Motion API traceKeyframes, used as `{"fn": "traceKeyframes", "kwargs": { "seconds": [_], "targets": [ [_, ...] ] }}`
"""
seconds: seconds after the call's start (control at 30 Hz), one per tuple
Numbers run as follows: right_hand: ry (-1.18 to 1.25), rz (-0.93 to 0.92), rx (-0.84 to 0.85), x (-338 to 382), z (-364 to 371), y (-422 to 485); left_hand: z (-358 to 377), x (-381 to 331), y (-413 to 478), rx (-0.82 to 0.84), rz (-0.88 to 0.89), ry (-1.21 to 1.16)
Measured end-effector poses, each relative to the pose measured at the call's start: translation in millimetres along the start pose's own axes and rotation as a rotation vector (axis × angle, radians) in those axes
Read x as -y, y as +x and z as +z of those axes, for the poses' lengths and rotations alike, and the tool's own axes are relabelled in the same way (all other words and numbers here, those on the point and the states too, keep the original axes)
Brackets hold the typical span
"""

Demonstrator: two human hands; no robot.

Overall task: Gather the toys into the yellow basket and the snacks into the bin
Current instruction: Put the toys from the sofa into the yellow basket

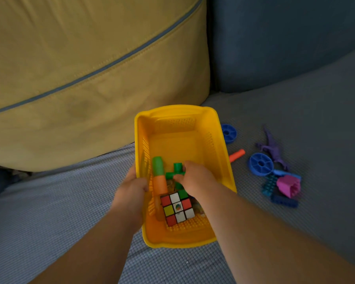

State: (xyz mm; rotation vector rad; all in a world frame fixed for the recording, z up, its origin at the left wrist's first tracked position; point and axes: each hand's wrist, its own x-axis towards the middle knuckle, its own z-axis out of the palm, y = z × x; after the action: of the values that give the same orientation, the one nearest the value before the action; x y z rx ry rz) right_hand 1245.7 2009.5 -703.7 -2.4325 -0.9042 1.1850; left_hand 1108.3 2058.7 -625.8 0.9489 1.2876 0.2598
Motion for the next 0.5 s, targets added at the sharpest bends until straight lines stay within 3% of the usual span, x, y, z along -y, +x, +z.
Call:
{"fn": "traceKeyframes", "kwargs": {
  "seconds": [0.17,0.27,0.33,0.4,0.47,0.5],
  "targets": [
    [-0.258,0.026,0.025,0.1,11.1,9.6,0.0,2.3,5.3,0.002,-0.019,-0.013],
    [-0.405,-0.027,-0.062,4.9,1.3,1.8,-3.2,3.9,6.8,-0.015,-0.023,-0.001],
    [-0.359,-0.191,-0.284,10.6,-17.6,-7.2,-4.0,5.0,8.8,-0.015,-0.032,-0.013],
    [-0.144,-0.342,-0.598,11.6,-47.7,-11.3,-4.1,5.4,10.1,0.001,-0.037,-0.013],
    [0.115,-0.302,-0.855,0.0,-80.3,-3.7,-3.4,4.7,10.7,0.02,-0.033,-0.006],
    [0.233,-0.2,-0.898,-14.2,-91.4,6.7,-3.2,4.4,10.7,0.028,-0.029,0.001]
  ]
}}
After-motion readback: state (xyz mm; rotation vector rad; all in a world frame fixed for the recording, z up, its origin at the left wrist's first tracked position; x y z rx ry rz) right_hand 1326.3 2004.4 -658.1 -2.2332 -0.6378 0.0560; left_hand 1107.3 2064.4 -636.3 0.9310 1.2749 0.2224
